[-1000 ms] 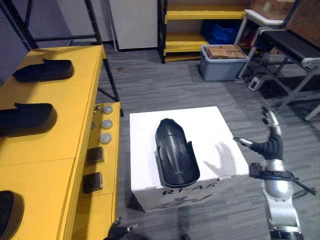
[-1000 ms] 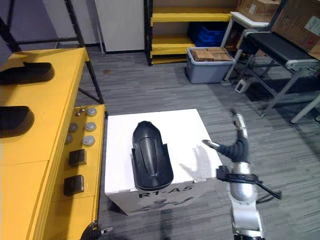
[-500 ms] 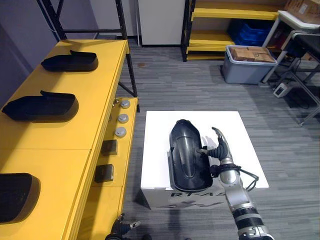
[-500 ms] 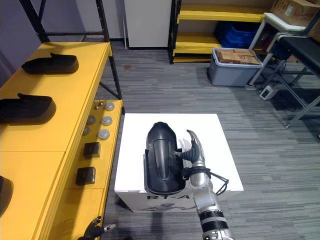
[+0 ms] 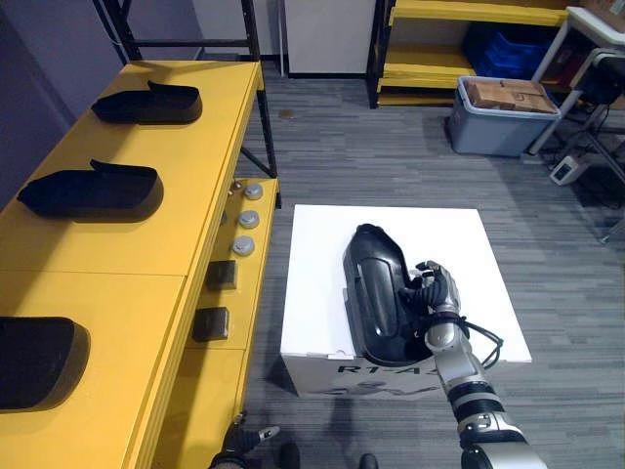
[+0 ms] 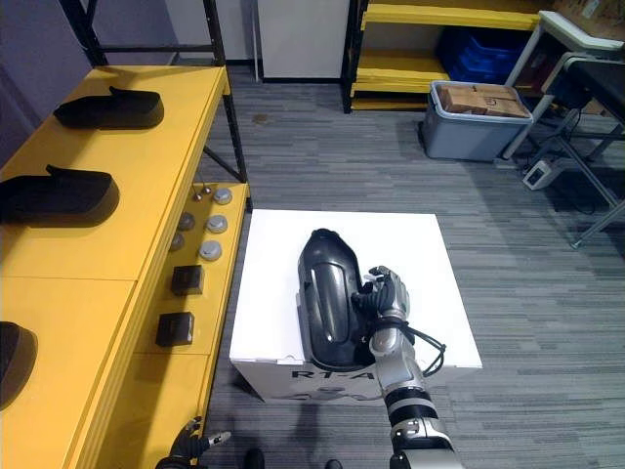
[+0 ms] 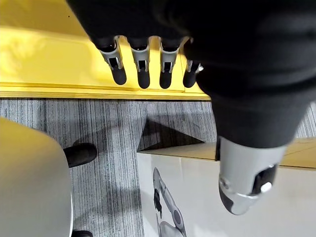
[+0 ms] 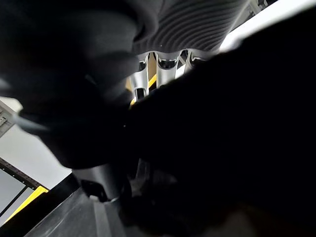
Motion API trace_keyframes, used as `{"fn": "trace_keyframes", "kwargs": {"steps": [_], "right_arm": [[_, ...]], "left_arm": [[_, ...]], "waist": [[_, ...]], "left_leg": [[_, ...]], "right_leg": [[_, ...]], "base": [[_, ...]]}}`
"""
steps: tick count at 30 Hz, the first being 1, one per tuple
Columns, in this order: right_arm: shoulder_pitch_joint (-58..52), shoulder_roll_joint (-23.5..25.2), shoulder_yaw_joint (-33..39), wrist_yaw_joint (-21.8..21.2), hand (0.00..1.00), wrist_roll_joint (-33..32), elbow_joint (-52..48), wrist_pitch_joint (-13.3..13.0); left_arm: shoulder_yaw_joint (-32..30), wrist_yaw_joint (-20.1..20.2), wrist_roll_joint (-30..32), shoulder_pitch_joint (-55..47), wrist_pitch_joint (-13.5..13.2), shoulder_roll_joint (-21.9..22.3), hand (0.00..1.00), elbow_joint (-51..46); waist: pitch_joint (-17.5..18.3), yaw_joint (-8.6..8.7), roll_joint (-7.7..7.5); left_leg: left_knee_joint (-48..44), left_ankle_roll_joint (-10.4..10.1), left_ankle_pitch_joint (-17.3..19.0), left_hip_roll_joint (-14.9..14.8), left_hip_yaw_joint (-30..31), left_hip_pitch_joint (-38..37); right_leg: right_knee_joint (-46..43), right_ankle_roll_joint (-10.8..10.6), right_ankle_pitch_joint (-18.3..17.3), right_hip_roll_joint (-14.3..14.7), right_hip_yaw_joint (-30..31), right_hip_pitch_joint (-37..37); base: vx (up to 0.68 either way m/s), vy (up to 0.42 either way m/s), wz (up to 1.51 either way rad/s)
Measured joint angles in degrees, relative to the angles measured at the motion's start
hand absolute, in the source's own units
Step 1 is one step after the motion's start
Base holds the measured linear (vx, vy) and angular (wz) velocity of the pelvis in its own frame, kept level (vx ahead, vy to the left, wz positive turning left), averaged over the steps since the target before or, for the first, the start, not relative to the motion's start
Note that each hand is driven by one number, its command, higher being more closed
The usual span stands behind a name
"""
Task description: Walk over and take plastic housings, then place them on the shelf
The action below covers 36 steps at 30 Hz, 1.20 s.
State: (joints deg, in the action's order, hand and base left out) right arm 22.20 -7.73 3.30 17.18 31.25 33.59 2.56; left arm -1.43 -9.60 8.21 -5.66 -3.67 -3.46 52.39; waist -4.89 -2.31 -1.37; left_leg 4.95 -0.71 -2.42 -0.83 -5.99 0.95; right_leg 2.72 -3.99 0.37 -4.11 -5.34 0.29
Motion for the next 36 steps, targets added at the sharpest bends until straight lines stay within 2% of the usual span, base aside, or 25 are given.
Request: {"fn": "trace_keyframes", "kwargs": {"steps": [13,17,20,25,30,36], "right_arm": [[-5.49,-0.70,0.87,-1.68,1.00,-3.03,-6.75,-0.93],[-9.23,-0.14,1.09,-1.90,1.00,-3.93,-12.72,-0.94],[-11.79,0.48,1.16,-1.86,1.00,-3.93,-18.62,-1.04],[-15.09,1.35,2.07,-1.12,1.00,-3.95,-28.14,-1.53],[-15.89,2.12,3.60,0.32,1.00,-3.96,-35.89,-2.50],[-16.10,3.58,3.18,0.64,1.00,-3.94,-40.63,-3.94]], "left_arm": [[0.20,-0.02,0.03,0.37,-0.02,-0.07,0.00,-0.33],[-0.48,-0.04,0.00,-0.45,-0.06,-0.06,0.00,-3.81],[-1.77,-0.28,-0.05,-2.05,-0.04,-0.01,0.00,-10.12],[-4.93,-2.64,-0.31,-2.83,-0.40,0.13,0.00,-27.15],[-8.36,-5.38,-1.71,-2.14,-2.07,0.97,0.00,-44.57],[-5.79,-7.70,-2.50,0.01,-3.80,1.55,0.00,-58.71]], "waist": [[-0.24,0.14,-0.52],[-0.24,0.18,-0.53],[-0.22,0.73,-0.53],[-0.08,1.29,-0.64],[0.26,1.45,-0.65],[2.17,1.46,-0.64]], "left_leg": [[-0.03,-0.44,0.29,-0.12,-0.14,-1.86],[-0.04,-0.45,0.29,-0.10,-0.06,-1.97],[-0.05,-0.45,0.29,-0.05,0.12,-1.98],[-0.54,-0.41,0.27,0.03,0.57,-1.51],[-0.89,-0.35,0.23,0.04,0.86,-2.13],[-0.95,-0.35,0.23,0.04,1.47,-2.73]], "right_leg": [[0.83,-0.01,0.00,-0.06,-0.11,2.30],[0.62,-0.01,0.00,-0.12,-0.14,2.33],[0.33,-0.02,-0.01,-0.19,-0.13,2.18],[-0.03,-0.04,-0.08,-0.30,-0.27,1.83],[0.14,-0.04,-0.07,-0.29,-0.49,2.80],[0.73,0.00,-0.09,-0.23,-1.31,3.67]], "base": [[0.00,0.000,0.00],[-0.04,0.005,0.00],[-0.04,0.007,0.00],[-0.02,0.003,0.01],[0.00,0.000,0.01],[-0.02,0.000,0.06]]}}
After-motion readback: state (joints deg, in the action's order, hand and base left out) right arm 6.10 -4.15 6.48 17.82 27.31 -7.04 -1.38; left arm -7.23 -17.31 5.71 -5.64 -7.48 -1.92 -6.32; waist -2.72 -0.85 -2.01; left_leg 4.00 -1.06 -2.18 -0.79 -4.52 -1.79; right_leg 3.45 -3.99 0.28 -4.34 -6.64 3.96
